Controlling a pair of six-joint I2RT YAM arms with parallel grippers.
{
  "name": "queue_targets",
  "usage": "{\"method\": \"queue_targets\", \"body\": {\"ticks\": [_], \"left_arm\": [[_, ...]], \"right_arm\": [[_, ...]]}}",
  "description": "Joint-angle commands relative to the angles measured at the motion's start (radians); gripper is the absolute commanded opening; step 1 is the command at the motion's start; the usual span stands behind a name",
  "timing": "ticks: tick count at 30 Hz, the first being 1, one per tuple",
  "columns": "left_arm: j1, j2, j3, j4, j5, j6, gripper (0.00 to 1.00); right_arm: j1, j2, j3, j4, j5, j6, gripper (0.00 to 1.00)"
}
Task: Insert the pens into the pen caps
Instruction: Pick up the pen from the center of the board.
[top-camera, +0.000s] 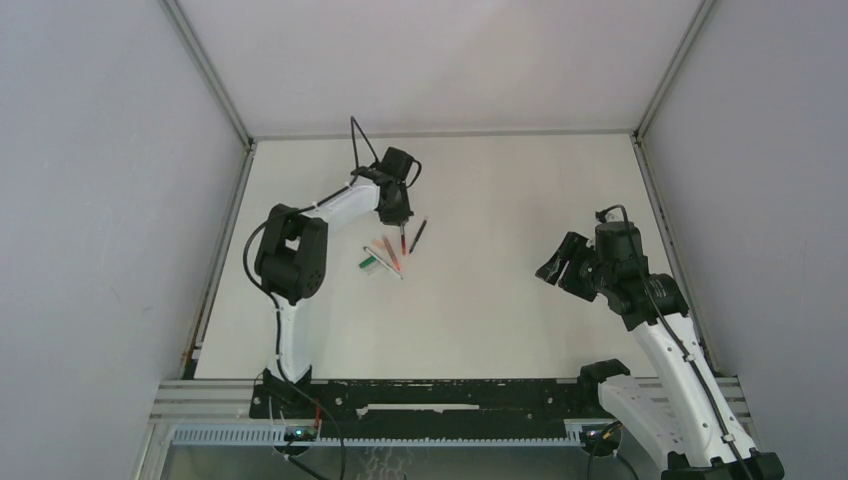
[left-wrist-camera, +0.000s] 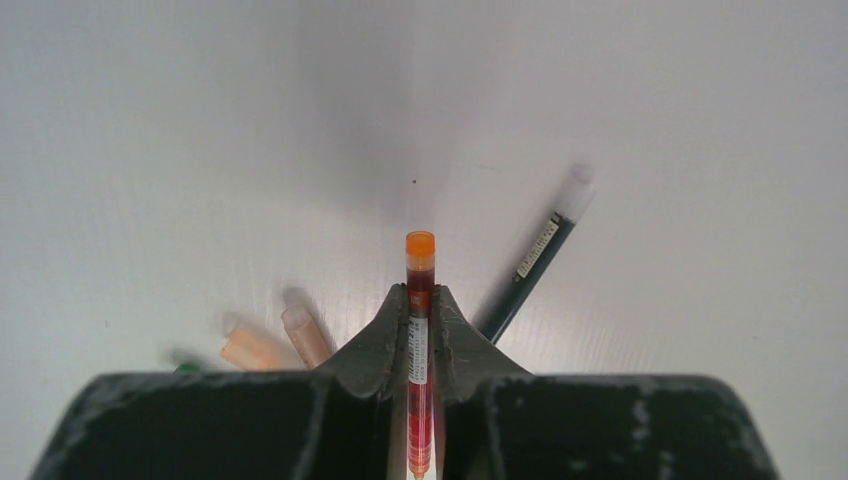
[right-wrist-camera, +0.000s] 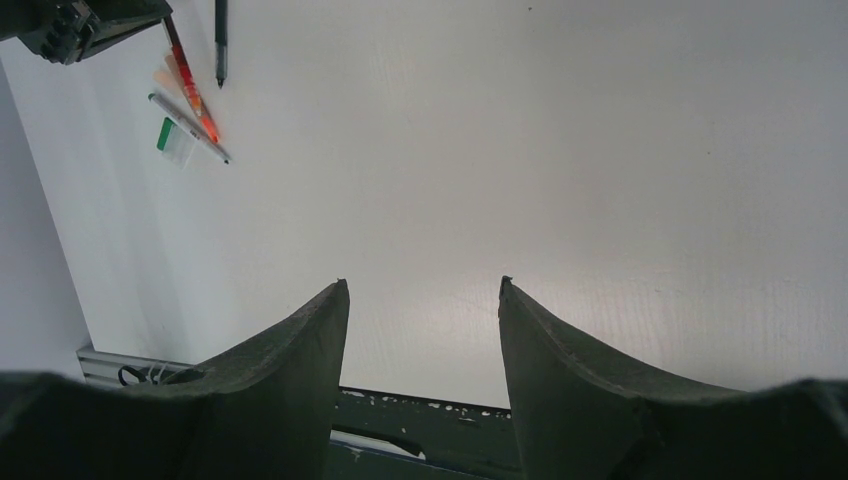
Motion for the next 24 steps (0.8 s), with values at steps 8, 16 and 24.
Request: {"method": "queue_targets", "body": {"ticks": [8, 16, 24], "left_arm": [[-0.026, -0.377, -0.149, 0.160, 0.138, 0.073, 0.00], [-0.106, -0.623, -0.246, 0.263, 0.248, 0.114, 0.00], [-0.110, -0.822, -0.276, 0.390, 0.302, 0.130, 0.00]], "right_arm": [[0.005, -0.044, 0.004, 0.222, -0.139, 0.023, 0.66], [0.010, 0.016, 0.031, 0.433, -0.218, -0.014, 0.73], [-0.143, 0.031, 0.044, 0.554, -0.447, -0.061, 0.73]]}}
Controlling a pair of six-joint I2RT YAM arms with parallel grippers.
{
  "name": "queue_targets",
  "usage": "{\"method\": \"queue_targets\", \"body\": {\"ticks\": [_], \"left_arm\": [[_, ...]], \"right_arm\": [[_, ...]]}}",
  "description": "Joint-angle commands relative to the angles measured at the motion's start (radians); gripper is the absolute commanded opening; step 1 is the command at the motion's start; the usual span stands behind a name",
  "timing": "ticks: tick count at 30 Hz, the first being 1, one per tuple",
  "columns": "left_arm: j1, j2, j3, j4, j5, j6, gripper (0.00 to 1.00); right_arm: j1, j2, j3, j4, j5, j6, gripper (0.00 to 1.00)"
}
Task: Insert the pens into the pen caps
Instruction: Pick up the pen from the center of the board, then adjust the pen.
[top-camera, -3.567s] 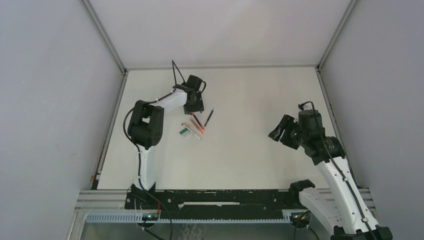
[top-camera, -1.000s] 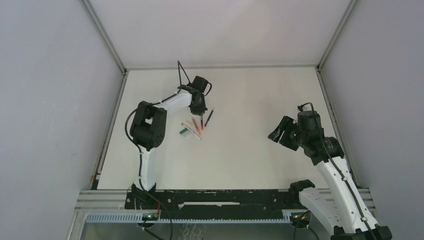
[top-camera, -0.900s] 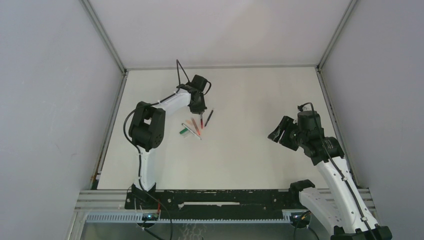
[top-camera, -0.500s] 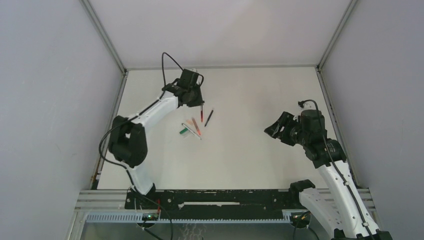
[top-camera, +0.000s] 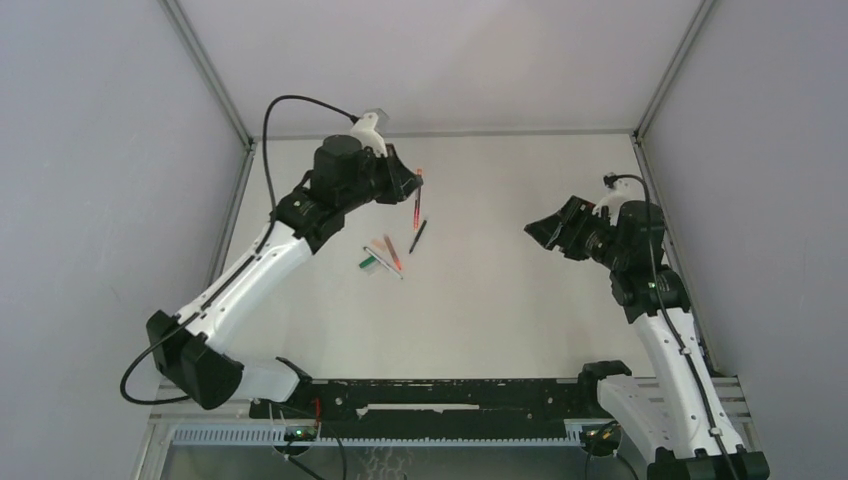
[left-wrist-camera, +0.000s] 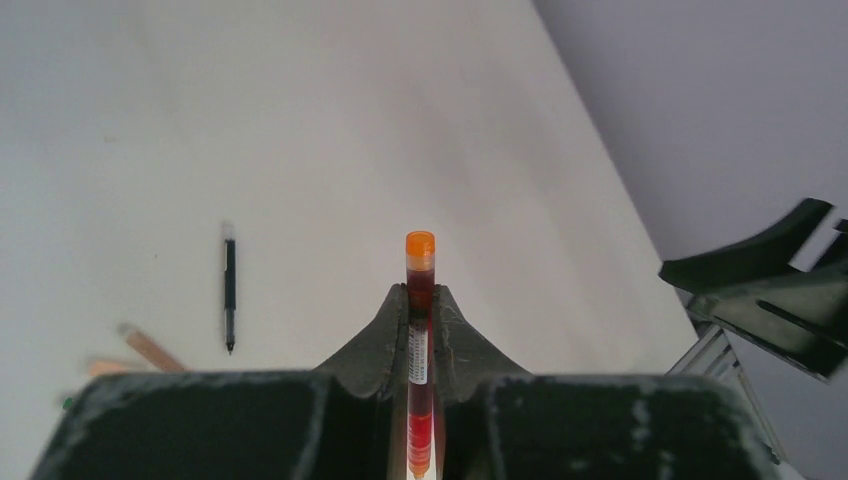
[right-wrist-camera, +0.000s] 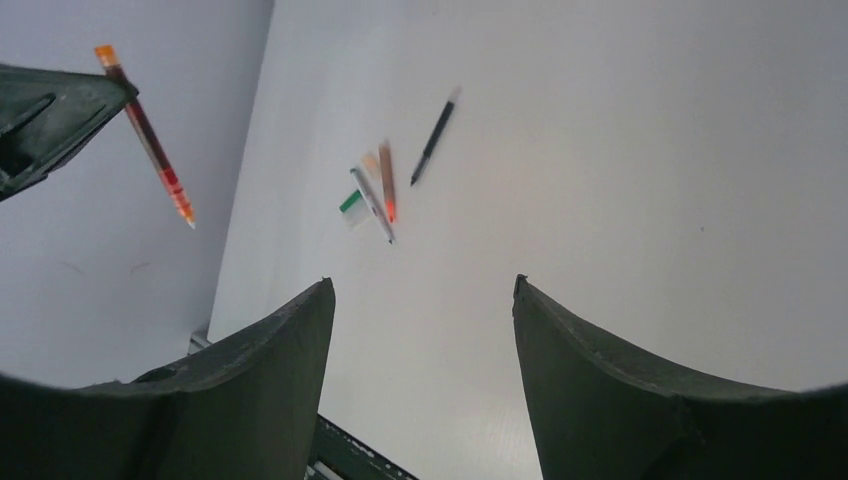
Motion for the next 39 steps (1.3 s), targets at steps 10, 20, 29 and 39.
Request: {"method": "queue_targets", "body": {"ticks": [10, 20, 29, 39], "left_arm": [[-0.127, -0.204, -0.042, 0.200, 0.068, 0.024, 0.00], [-0.204, -0.189, -0.026, 0.243, 0.162, -0.005, 0.00], [-0.207, -0.173, -0.002, 0.238, 0.194, 0.014, 0.00], [-0.207, -0.160, 0.003, 0.277, 0.260, -0.018, 0.00]], "right_arm": [[0.311, 0.011, 0.099, 0.381, -0.019, -0.017, 0.72], [0.511, 0.024, 0.162, 0.421, 0.166, -0.049, 0.79], [0.526, 0.019, 0.162, 0.438, 0.130, -0.070, 0.74], [0.529, 0.102, 0.189, 0.484, 0.077, -0.031, 0.64]]}}
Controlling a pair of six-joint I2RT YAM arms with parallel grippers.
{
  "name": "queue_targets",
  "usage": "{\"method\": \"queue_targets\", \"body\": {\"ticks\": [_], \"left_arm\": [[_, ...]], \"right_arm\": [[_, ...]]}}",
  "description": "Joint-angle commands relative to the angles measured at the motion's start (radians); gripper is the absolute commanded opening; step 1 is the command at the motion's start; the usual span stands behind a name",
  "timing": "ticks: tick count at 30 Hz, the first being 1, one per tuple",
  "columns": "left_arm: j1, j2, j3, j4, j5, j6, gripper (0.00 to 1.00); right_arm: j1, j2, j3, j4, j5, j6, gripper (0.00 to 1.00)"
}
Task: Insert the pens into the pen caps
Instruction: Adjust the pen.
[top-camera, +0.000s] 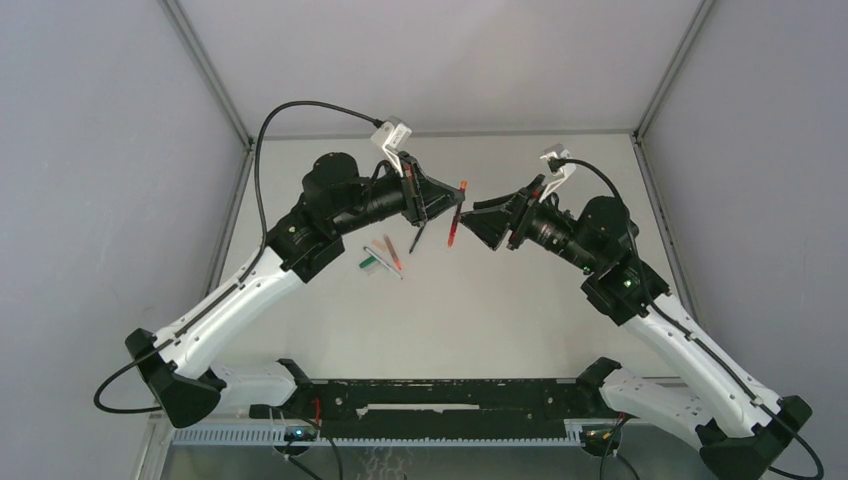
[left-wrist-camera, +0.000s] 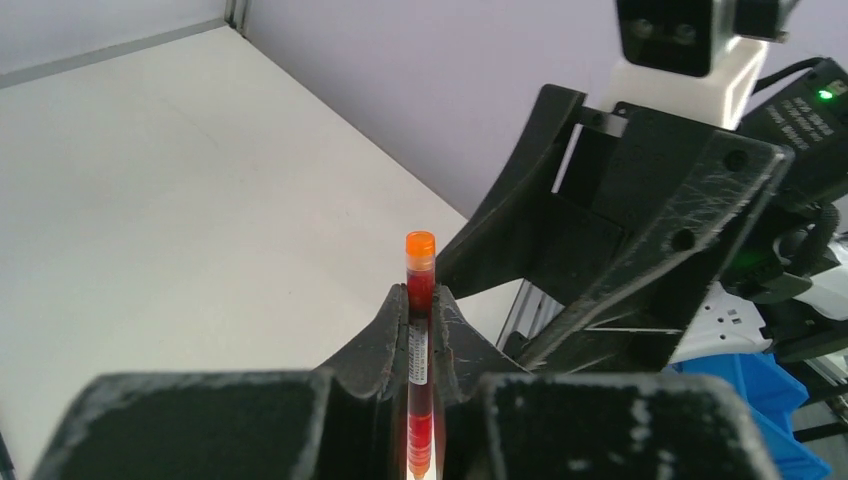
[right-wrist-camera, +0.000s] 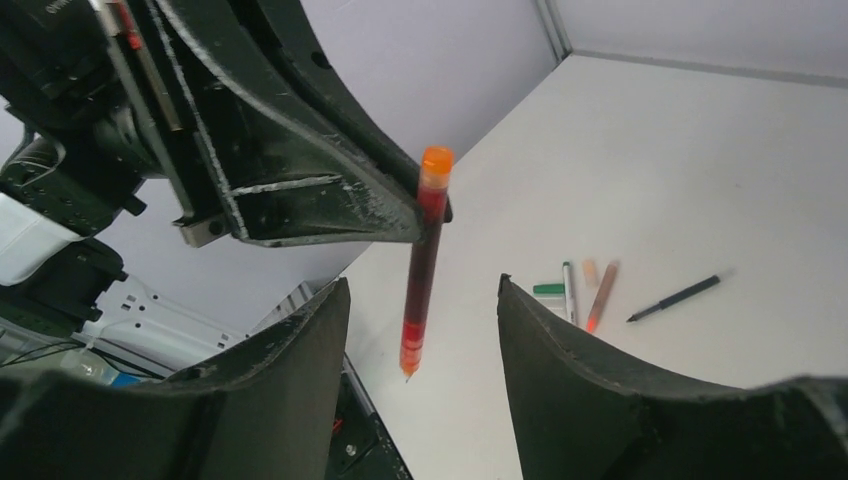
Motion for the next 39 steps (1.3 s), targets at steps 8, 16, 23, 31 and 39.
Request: {"method": "queue_targets", "body": {"ticks": [8, 16, 23, 31, 39], "left_arm": [[-0.004, -0.031, 0.000, 0.093, 0.004, -0.044, 0.00], [-0.004, -0.057, -0.021, 0.131, -0.055, -0.080, 0.00], [-0.004, -0.058, -0.026, 0.134, -0.054, -0.086, 0.00], [-0.004, -0.057, -0.035, 0.132, -0.049, -0.087, 0.00], [-0.004, -0.058, -0.036, 0.133, -0.054, -0.091, 0.01]], "right_arm": [[0.026, 0.067, 0.043, 0.109, -0.038, 0.022, 0.59], [0.091, 0.095, 0.043, 0.101, -0.026, 0.010, 0.50], [0.116, 0.102, 0.043, 0.112, -0.005, 0.000, 0.41], [0.118, 0.094, 0.043, 0.153, 0.014, -0.015, 0.37], [0.118, 0.095, 0.044, 0.136, 0.010, -0.028, 0.15]]}}
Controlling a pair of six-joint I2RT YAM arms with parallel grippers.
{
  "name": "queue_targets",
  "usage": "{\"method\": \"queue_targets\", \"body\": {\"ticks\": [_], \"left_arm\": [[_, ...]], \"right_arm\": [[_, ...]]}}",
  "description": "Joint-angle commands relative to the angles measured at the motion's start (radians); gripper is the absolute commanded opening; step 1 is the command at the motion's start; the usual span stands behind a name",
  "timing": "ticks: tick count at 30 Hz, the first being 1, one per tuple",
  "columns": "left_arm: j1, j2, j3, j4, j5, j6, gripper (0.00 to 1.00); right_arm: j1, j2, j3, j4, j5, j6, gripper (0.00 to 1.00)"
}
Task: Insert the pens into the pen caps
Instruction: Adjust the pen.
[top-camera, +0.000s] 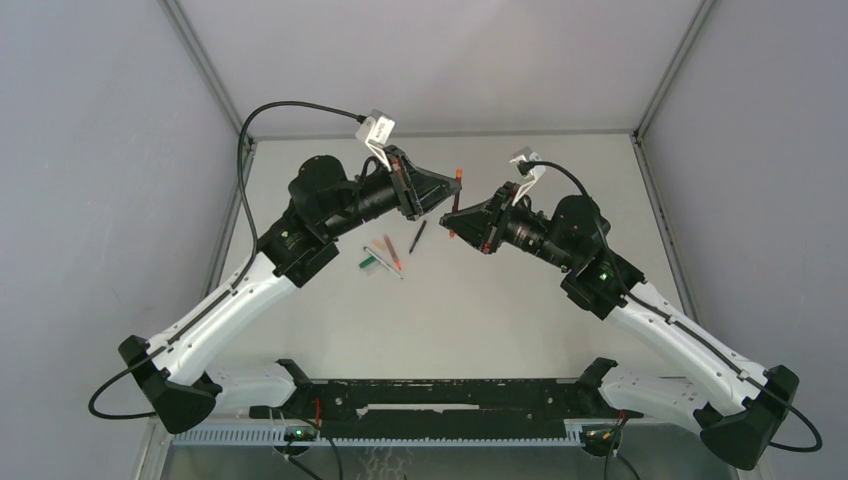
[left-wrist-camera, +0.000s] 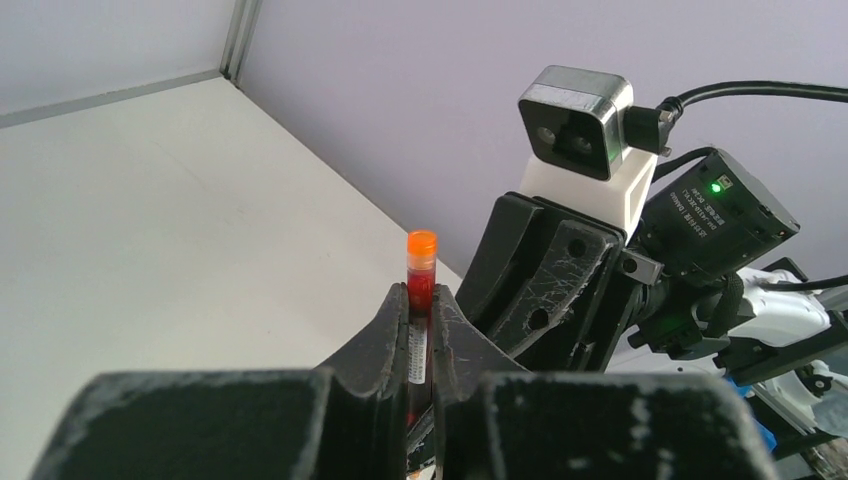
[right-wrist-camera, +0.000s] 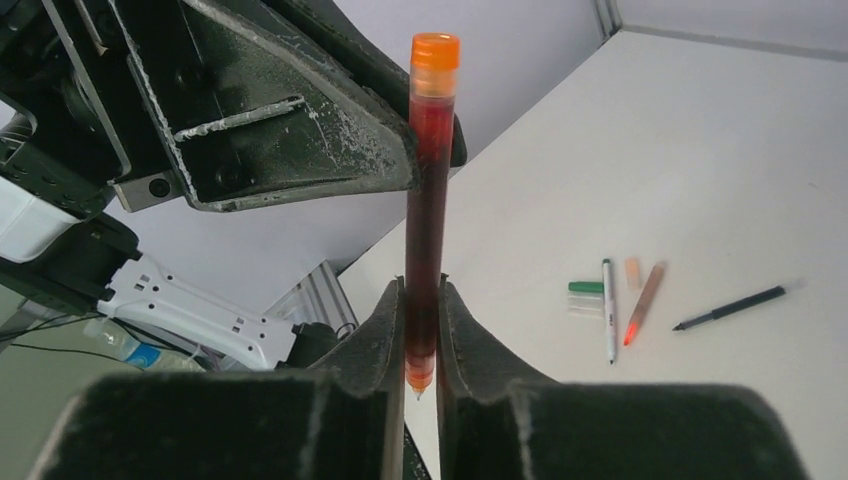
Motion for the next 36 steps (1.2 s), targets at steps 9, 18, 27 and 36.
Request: {"method": "queue_targets", "body": {"ticks": [9, 18, 27, 36], "left_arm": [[0.000, -0.039, 0.043, -0.026, -0.018, 0.042, 0.49], [0.034, -0.049, 0.232, -0.272, 0.010, 0.146, 0.69], [0.031, -0.010, 0.244, -0.375, 0.147, 0.159, 0.71], [0.010, -0.011, 0.206, -0.418, 0.093, 0.184, 0.73]], "right_arm": [[0.008, -0.068, 0.041, 0.000, 0.120, -0.178, 0.00], [0.024, -0.162, 0.040, -0.161, 0.229, -0.590, 0.00], [0.183, -0.115, 0.039, -0.242, 0.526, -1.143, 0.00], [0.324, -0.154, -0.056, -0.208, 0.597, -1.636, 0.00]]}}
